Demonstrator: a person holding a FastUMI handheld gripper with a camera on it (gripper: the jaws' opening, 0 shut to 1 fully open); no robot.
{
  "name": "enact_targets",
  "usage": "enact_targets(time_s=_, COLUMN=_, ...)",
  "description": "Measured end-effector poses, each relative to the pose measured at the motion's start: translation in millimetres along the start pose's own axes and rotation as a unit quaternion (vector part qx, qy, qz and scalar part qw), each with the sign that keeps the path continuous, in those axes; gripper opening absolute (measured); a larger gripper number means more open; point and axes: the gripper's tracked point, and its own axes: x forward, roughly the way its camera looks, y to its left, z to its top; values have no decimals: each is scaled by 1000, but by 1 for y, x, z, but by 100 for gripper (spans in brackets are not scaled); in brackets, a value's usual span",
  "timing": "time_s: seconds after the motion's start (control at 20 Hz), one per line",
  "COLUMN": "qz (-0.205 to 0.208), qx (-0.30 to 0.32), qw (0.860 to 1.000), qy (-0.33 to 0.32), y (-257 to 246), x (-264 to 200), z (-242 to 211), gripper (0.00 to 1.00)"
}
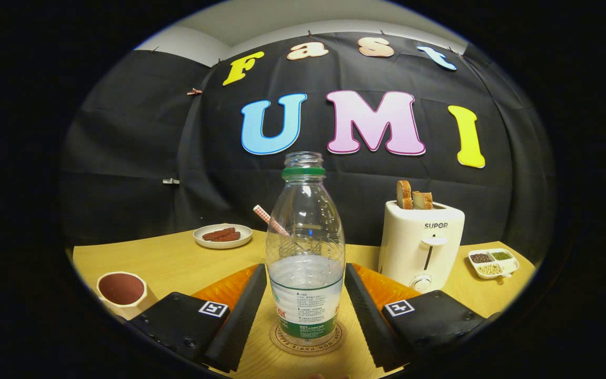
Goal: Take the bottle from table, then pour the juice into the cup, finally place the bottle on the coaster
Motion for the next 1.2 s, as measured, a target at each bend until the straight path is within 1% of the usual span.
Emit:
enact_targets(time_s=0.2, qz=-6, qx=-9, qw=1000, qy=1, y=-3, x=-8, z=-1, gripper=94)
enact_targets(time_s=0.4, qz=-4, qx=-19, qw=1000, qy=-14, y=2, x=-28, z=10, gripper=95)
enact_targets(time_s=0.85, qz=8, qx=-23, qw=997, qy=-68, y=23, x=-100, z=55, gripper=96)
enact_targets(time_s=1.05, qz=17, qx=-26, qw=997, qy=-66, y=28, x=-133, z=57, gripper=96)
enact_targets(time_s=1.2, qz=16, qx=-35, qw=997, qy=-65, y=26, x=-157, z=52, gripper=96)
